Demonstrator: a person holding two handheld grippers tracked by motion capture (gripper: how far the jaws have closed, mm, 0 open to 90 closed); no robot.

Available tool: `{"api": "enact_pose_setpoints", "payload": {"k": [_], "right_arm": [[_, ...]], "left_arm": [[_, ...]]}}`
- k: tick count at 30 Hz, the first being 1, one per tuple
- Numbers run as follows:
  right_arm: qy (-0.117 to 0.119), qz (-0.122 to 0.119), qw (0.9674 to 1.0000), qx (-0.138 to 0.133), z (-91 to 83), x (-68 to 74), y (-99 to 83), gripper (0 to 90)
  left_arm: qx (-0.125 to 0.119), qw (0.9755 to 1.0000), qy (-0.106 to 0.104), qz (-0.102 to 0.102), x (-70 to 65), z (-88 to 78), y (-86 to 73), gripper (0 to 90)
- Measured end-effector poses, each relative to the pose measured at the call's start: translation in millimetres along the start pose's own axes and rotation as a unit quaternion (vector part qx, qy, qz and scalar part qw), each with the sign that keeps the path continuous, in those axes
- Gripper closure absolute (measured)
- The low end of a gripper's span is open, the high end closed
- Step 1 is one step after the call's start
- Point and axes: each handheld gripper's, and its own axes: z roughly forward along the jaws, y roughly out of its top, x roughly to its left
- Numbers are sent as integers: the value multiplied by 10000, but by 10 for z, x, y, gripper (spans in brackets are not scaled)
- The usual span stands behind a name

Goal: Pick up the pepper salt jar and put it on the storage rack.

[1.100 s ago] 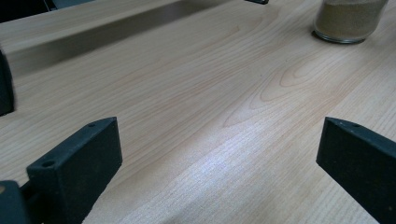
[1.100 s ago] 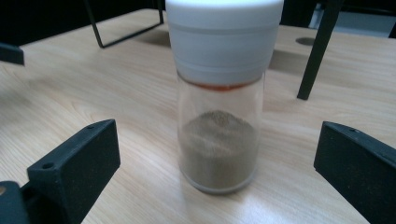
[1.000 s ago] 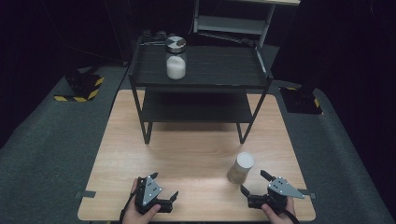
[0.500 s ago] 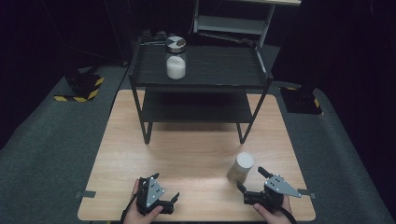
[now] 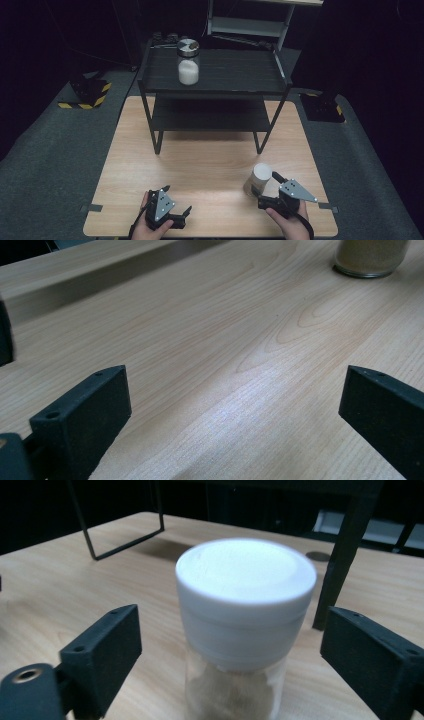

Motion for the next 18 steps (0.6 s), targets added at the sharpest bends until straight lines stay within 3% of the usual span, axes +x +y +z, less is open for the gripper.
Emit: {"api": "enact_pose_setpoints", "payload": {"k": [6,10,18], "right_arm": [[-40,-29,10000,-38,42,36,14,183],[-68,177,9997,-159,66,37,-40,250],[-96,324,9990,-276,103,25,-109,330]], "left_arm": [[14,10000,-51,-9,19,3,5,7],[52,10000,-63,48,17,8,19,8],[76,9999,-93,106,15,9,26,8]]}}
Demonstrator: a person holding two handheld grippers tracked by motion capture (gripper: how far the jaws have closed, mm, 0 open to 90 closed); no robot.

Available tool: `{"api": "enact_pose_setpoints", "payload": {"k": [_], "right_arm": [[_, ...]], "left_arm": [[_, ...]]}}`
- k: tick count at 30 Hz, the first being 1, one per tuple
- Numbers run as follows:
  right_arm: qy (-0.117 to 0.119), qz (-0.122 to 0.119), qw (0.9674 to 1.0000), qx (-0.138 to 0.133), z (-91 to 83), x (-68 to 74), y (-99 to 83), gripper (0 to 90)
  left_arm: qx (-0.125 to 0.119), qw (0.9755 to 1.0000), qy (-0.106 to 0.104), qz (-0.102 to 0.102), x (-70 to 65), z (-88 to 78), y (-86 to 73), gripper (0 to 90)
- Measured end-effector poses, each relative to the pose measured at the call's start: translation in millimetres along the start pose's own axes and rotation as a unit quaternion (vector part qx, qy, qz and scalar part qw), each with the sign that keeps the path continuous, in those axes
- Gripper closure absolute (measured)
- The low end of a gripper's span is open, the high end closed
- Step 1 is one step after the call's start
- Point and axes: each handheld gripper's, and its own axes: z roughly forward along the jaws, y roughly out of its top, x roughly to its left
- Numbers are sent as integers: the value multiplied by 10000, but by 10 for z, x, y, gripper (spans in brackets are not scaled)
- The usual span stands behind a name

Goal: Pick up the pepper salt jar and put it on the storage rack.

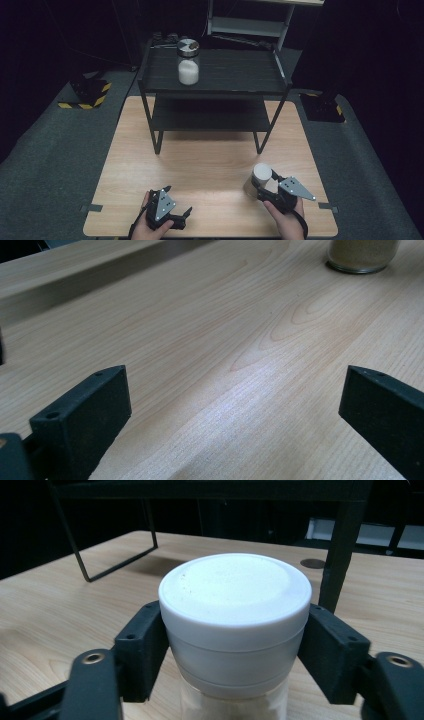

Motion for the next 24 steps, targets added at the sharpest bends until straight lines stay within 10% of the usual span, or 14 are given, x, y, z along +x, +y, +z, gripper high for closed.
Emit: {"api": "enact_pose_setpoints", "payload": {"k": [24], "right_arm": [[-82,-44,9998,-199,27,36,-95,341]], "left_arm": [[15,10000,41,-9,-16,-9,0,8]]}}
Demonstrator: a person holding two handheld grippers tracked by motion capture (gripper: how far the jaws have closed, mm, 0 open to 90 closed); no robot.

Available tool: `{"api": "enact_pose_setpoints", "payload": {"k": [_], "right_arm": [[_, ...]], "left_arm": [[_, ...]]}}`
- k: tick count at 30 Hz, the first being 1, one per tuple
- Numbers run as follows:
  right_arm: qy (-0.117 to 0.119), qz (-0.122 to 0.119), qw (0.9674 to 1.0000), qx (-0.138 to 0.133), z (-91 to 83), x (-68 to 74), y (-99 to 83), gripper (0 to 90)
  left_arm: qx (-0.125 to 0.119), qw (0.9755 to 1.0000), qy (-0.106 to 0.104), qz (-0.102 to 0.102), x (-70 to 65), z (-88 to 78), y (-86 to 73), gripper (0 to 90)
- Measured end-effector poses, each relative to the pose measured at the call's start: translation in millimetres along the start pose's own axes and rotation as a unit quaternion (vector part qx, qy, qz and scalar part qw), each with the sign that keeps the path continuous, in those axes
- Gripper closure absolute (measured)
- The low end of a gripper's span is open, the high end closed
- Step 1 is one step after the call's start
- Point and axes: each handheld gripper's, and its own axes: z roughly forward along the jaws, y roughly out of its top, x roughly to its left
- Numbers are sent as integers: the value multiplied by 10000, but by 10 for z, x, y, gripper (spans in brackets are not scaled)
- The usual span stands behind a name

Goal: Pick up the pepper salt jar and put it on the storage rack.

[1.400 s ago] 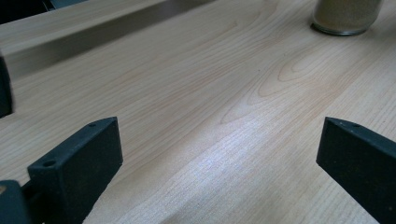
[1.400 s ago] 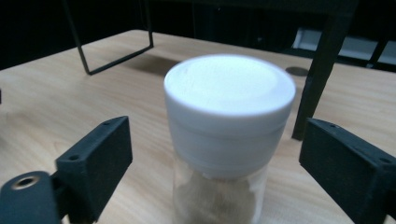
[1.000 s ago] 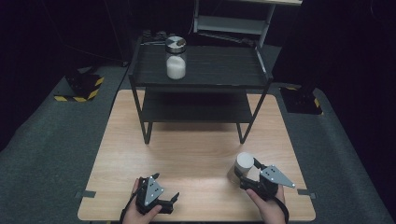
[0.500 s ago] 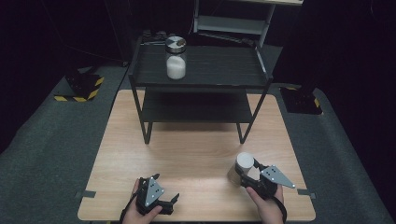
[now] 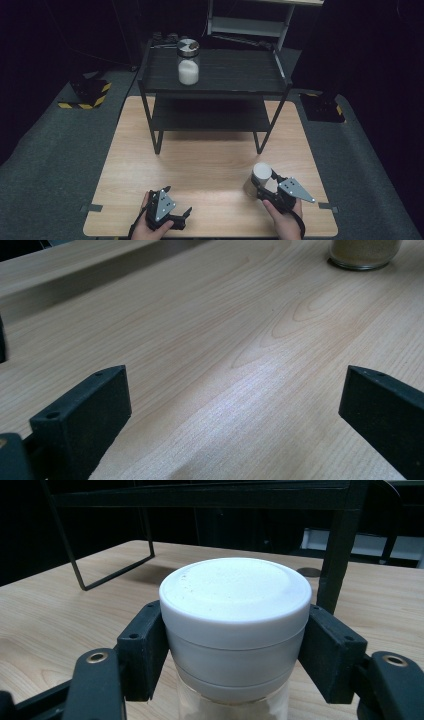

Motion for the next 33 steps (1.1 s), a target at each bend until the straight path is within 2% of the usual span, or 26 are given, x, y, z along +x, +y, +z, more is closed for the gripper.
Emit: {"api": "enact_pose_setpoints", "payload": {"k": [10,16,19,25,30,33], "right_arm": [[-21,-33,10000,42,-6,20,25,342],[-33,35,10000,61,-40,16,50,342],[-47,31,10000,22,-65,29,80,342],[-54,-35,10000,-62,-132,96,211,342],[12,-124,9995,-288,-234,158,352,342],[81,-176,9991,-385,-301,192,466,342]], "left_arm": [[12,10000,-20,4,3,0,4,8],[90,9999,-58,46,13,16,33,8],[119,9999,-112,0,38,28,46,8],[54,9998,-171,-131,82,20,22,8],[41,9997,-138,-219,81,13,14,8],[45,9997,-128,-204,73,13,15,8]]}}
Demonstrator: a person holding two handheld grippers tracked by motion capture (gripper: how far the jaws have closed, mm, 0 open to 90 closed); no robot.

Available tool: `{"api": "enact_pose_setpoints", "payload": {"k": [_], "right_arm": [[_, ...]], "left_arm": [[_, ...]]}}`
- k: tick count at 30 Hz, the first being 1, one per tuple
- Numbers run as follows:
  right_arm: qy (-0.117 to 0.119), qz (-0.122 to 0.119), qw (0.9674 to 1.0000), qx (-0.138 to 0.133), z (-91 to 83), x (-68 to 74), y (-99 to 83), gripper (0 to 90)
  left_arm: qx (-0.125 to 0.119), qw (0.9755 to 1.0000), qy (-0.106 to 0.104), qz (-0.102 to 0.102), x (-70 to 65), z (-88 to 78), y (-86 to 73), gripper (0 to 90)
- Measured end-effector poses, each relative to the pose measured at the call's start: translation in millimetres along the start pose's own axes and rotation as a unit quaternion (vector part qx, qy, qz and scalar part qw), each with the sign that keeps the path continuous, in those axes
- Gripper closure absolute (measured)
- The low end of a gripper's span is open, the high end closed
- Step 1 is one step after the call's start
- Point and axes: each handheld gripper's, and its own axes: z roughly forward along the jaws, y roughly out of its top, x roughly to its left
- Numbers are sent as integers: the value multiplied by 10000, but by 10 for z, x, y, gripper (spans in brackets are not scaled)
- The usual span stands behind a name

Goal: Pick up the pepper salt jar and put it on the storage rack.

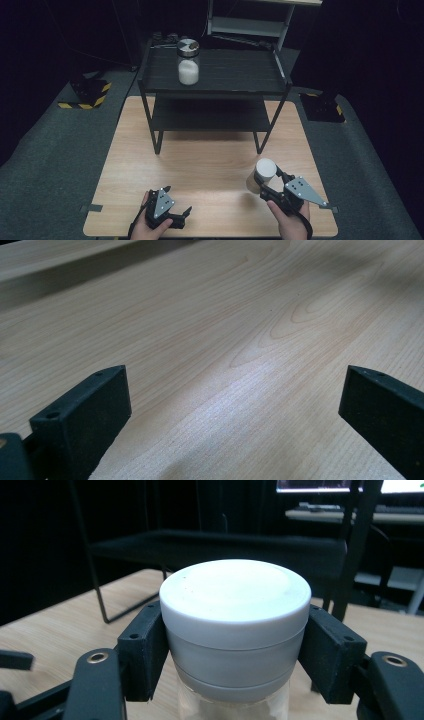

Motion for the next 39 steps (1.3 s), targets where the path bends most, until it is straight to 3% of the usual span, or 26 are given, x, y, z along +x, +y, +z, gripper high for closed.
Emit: {"api": "enact_pose_setpoints", "payload": {"k": [11,20,26,32,39], "right_arm": [[270,21,9992,-291,-102,72,457,342],[369,-136,9981,-467,-116,98,807,342],[360,-186,9977,-539,-98,63,1011,342],[321,-135,9979,-538,-69,16,1230,342],[186,-128,9984,-514,-12,-14,1442,342]], "left_arm": [[-6,10000,-43,-6,14,5,-1,8],[-39,10000,12,20,-18,-9,-17,8],[-56,10000,23,12,-23,-13,-23,8],[80,9999,73,-29,-32,16,27,8],[101,9999,94,69,-55,17,35,9]]}}
